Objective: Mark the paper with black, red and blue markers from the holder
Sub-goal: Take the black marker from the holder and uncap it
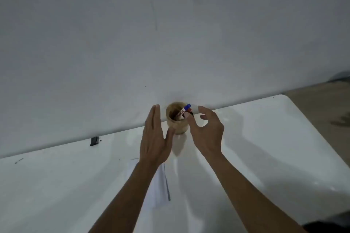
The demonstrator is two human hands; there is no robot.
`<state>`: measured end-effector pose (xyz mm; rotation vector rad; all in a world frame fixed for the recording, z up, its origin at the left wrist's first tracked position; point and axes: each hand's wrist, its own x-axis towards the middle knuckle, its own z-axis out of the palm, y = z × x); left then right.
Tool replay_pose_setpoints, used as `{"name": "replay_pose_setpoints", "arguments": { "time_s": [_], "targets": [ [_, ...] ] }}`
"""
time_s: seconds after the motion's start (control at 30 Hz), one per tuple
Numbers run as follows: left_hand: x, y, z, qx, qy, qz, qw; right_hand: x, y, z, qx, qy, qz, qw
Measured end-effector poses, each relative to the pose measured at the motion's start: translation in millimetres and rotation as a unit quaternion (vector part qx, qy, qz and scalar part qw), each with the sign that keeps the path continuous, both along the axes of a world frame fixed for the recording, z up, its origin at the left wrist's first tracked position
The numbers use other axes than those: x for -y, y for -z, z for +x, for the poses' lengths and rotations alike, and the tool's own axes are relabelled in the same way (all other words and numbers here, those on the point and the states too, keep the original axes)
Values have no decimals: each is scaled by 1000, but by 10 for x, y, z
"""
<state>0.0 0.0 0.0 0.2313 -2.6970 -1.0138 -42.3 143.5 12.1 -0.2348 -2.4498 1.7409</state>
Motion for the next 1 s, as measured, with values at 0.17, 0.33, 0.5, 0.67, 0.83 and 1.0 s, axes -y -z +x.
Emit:
{"name": "replay_pose_setpoints", "arguments": {
  "time_s": [0.17,0.33,0.5,0.67,0.83,1.0],
  "targets": [
    [-61,177,-202,73,7,70,995,119,127,-152,40,4,-8,999],
    [-115,206,-335,49,10,117,992,141,256,-321,10,14,5,1000],
    [-182,186,-412,-20,24,163,986,130,264,-414,-6,-8,10,1000],
    [-197,308,-444,-38,6,179,983,143,229,-430,-23,-17,1,1000],
    [-221,282,-408,-68,17,171,983,129,141,-418,-2,-9,-47,999],
    [-246,235,-396,-81,19,182,980,68,31,-431,34,11,-92,995]
  ]
}}
